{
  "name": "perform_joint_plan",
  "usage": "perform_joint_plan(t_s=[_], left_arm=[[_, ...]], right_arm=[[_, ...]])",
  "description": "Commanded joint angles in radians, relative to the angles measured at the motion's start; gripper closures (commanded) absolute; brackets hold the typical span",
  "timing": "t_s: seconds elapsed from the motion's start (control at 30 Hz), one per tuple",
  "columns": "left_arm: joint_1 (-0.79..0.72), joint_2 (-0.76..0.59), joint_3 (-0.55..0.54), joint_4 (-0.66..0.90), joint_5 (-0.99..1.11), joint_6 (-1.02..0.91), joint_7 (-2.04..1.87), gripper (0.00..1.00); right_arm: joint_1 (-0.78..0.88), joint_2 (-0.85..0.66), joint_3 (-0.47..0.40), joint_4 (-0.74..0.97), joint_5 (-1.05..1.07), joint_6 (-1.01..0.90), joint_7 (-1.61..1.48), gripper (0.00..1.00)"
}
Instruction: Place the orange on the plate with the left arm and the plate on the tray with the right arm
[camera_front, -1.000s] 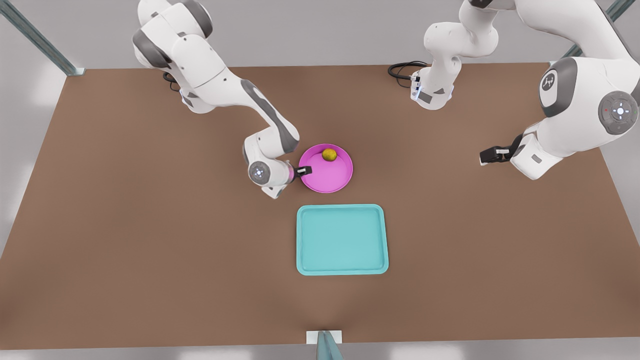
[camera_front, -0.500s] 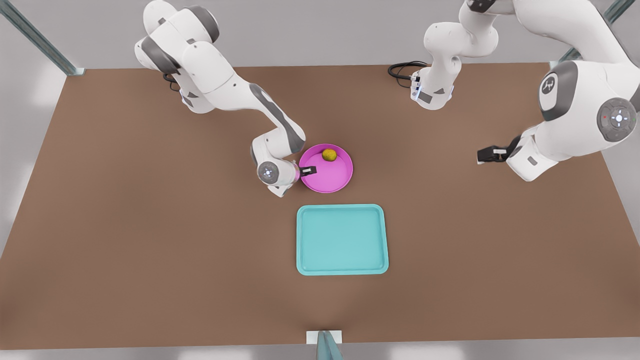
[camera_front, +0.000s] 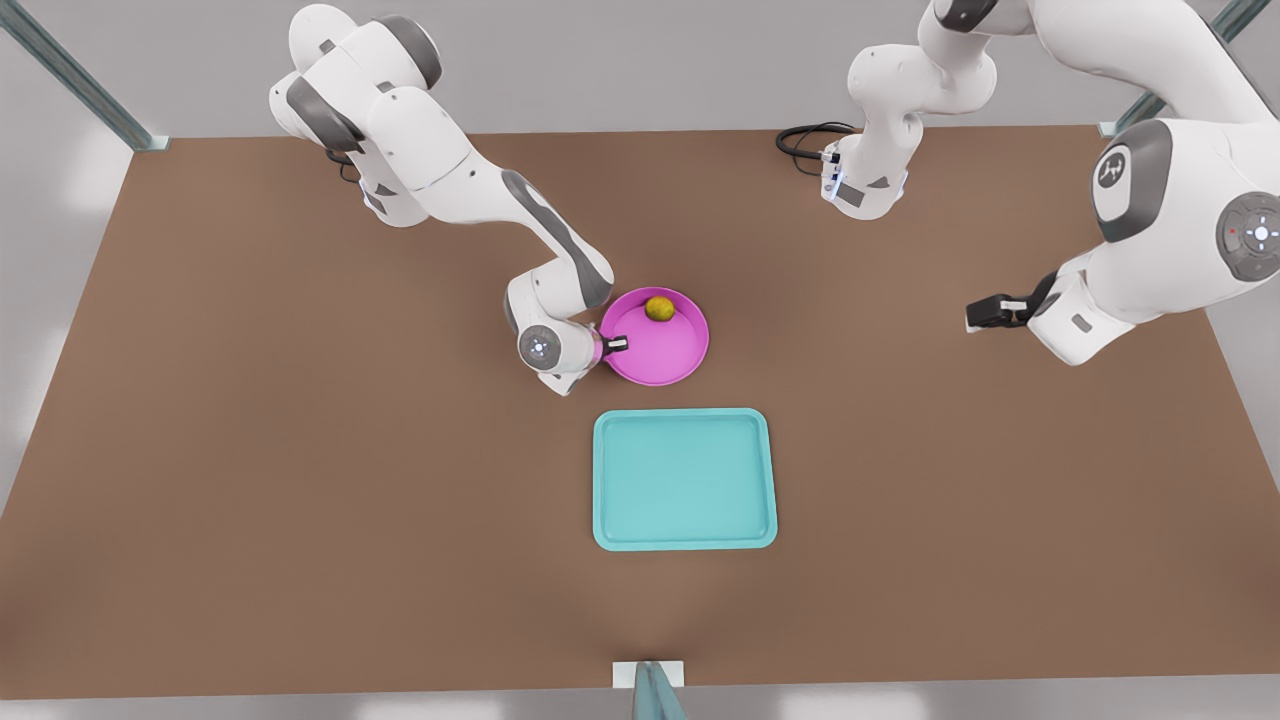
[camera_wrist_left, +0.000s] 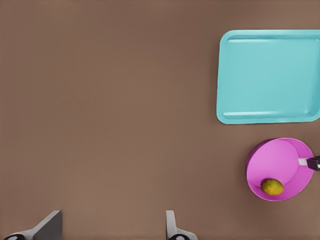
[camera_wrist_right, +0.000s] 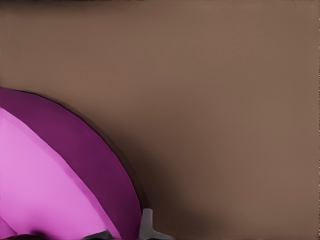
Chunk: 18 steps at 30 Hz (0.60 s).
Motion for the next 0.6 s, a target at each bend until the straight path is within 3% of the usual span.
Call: perform_joint_plan(t_s=[0.0,0.47,0.57], left_arm=[[-0.001,-0.001,0.0,0.0,0.001,-0.002,0.012,0.0],[0.002,0.002,0.007,0.007,-0.039,-0.002,0.011,0.0],[0.002,0.002,0.007,0.009,-0.037,-0.003,0.012,0.0]], right_arm=[[-0.001,-0.002,0.0,0.0,-0.006,-0.006,0.006,0.77],[0.0,-0.105,0.021,-0.03,0.06,0.058,0.02,0.79],[-0.067,-0.122,0.023,-0.006,0.065,0.048,0.012,0.79]])
